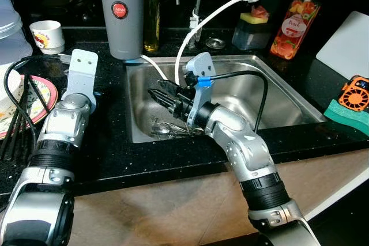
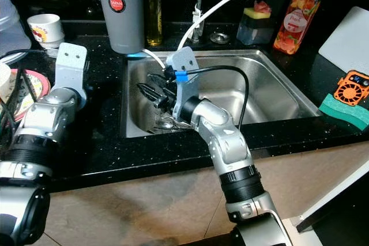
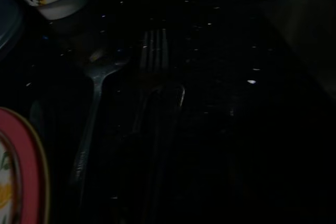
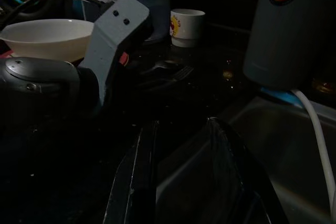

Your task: Kitchen organization

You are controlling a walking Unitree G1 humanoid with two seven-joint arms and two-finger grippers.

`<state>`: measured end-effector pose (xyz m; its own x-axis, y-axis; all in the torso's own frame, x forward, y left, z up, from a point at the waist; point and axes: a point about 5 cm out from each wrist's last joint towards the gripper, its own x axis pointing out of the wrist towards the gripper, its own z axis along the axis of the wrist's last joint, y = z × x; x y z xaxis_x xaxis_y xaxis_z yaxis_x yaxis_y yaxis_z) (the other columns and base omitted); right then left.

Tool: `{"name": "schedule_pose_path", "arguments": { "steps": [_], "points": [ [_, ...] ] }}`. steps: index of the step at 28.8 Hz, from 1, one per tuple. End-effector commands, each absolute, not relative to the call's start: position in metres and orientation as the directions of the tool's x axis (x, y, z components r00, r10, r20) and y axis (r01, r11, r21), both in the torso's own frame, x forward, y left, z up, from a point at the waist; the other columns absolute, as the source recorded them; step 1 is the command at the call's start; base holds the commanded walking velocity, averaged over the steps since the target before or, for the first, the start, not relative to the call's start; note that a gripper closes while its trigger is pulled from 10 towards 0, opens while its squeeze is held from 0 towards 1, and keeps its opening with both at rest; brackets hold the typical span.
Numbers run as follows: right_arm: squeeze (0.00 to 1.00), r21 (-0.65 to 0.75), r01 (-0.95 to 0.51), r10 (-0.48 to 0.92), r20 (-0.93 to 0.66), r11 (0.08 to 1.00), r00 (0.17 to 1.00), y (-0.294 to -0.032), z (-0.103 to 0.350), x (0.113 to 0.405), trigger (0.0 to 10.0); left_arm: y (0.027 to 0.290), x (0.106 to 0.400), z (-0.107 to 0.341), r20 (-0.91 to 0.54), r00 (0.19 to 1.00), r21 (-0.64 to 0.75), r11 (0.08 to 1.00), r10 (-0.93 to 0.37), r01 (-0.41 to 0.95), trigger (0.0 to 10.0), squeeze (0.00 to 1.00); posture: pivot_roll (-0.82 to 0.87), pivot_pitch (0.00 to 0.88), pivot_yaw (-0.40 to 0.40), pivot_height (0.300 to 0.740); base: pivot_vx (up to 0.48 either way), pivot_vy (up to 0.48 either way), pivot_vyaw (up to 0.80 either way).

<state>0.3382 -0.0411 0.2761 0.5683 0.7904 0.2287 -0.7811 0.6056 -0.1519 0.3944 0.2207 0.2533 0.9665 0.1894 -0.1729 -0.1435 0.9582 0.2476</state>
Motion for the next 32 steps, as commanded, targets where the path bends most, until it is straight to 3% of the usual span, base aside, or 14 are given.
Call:
{"name": "schedule_pose_path", "arguments": {
  "steps": [1, 2, 7, 8, 10, 11, 15, 16, 17, 24, 25, 26, 27, 32],
  "points": [
    [0.00, -0.151, -0.785, 0.795, 0.218, 0.601, 0.566, -0.044, 0.277, 0.337, 10.0, 0.222, 0.395, 0.239, -0.261, 0.947, 0.259, 0.959, 0.186, -0.117, 0.8, 0.00, -0.02, 0.086, -0.044, 0.740, 0.000, 0.000, 0.00],
    [0.00, -0.152, -0.785, 0.795, 0.215, 0.601, 0.567, -0.044, 0.277, 0.337, 10.0, 0.221, 0.395, 0.238, -0.269, 0.947, 0.254, 0.961, 0.174, -0.105, 0.0, 0.00, -0.02, 0.086, -0.044, 0.740, 0.000, 0.000, 0.00],
    [0.00, -0.182, -0.778, 0.797, 0.206, 0.601, 0.568, -0.046, 0.279, 0.336, 10.0, 0.218, 0.395, 0.238, -0.296, 0.943, 0.217, 0.972, 0.153, -0.090, 0.0, 0.00, -0.02, 0.086, -0.044, 0.740, 0.000, 0.000, 0.00],
    [0.00, -0.187, -0.777, 0.797, 0.205, 0.601, 0.567, -0.047, 0.279, 0.337, 10.0, 0.219, 0.395, 0.239, -0.297, 0.940, 0.210, 0.972, 0.167, -0.106, 2.2, 0.00, -0.02, 0.087, -0.045, 0.740, 0.000, 0.000, 0.00],
    [0.00, -0.189, -0.776, 0.797, 0.205, 0.601, 0.568, -0.048, 0.280, 0.338, 10.0, 0.221, 0.396, 0.240, -0.294, 0.938, 0.209, 0.970, 0.185, -0.126, 2.2, 0.00, -0.02, 0.087, -0.045, 0.740, 0.000, 0.000, 0.00],
    [0.00, -0.193, -0.774, 0.797, 0.203, 0.603, 0.569, -0.049, 0.282, 0.339, 10.0, 0.226, 0.397, 0.244, -0.271, 0.935, 0.200, 0.964, 0.228, -0.177, 10.0, 0.00, -0.02, 0.089, -0.047, 0.740, 0.000, 0.000, 0.00],
    [0.00, -0.199, -0.770, 0.795, 0.203, 0.606, 0.572, -0.051, 0.284, 0.341, 10.0, 0.232, 0.398, 0.254, -0.204, 0.941, 0.187, 0.955, 0.269, -0.232, 10.0, 0.00, -0.02, 0.091, -0.050, 0.740, 0.000, 0.000, 0.00],
    [0.00, -0.201, -0.767, 0.792, 0.205, 0.609, 0.575, -0.052, 0.287, 0.342, 10.0, 0.235, 0.399, 0.262, -0.167, 0.944, 0.165, 0.952, 0.285, -0.258, 10.0, 0.37, -0.02, 0.094, -0.052, 0.740, 0.000, 0.000, 0.00],
    [0.00, -0.204, -0.765, 0.791, 0.208, 0.611, 0.576, -0.053, 0.288, 0.343, 10.0, 0.237, 0.399, 0.265, -0.157, 0.944, 0.148, 0.952, 0.290, -0.268, 10.0, 1.00, -0.02, 0.095, -0.052, 0.740, 0.000, 0.000, 0.00],
    [0.00, -0.217, -0.766, 0.795, 0.210, 0.606, 0.569, -0.053, 0.292, 0.345, 10.0, 0.241, 0.401, 0.276, -0.130, 0.937, 0.148, 0.940, 0.326, -0.306, 10.0, 1.00, -0.02, 0.101, -0.054, 0.740, 0.000, 0.000, 0.00],
    [0.00, -0.218, -0.766, 0.796, 0.209, 0.604, 0.568, -0.054, 0.292, 0.345, 10.0, 0.241, 0.402, 0.277, -0.122, 0.938, 0.155, 0.940, 0.324, -0.305, 10.0, 0.30, -0.02, 0.103, -0.054, 0.740, 0.000, 0.000, 0.00],
    [0.00, -0.219, -0.766, 0.796, 0.208, 0.604, 0.568, -0.054, 0.293, 0.345, 10.0, 0.240, 0.403, 0.278, -0.117, 0.939, 0.160, 0.939, 0.323, -0.303, 10.0, 0.30, -0.02, 0.104, -0.054, 0.740, 0.000, 0.000, 0.00],
    [0.00, -0.221, -0.767, 0.798, 0.206, 0.602, 0.567, -0.054, 0.293, 0.345, 10.0, 0.240, 0.404, 0.279, -0.115, 0.939, 0.162, 0.939, 0.324, -0.304, 10.0, 0.00, -0.02, 0.105, -0.053, 0.740, 0.000, 0.000, 0.00],
    [0.00, -0.229, -0.768, 0.802, 0.198, 0.597, 0.564, -0.054, 0.292, 0.346, 10.0, 0.244, 0.404, 0.277, -0.144, 0.925, 0.152, 0.932, 0.350, -0.329, 10.0, 0.00, -0.02, 0.109, -0.050, 0.740, 0.000, 0.000, 0.00]
  ]
}}
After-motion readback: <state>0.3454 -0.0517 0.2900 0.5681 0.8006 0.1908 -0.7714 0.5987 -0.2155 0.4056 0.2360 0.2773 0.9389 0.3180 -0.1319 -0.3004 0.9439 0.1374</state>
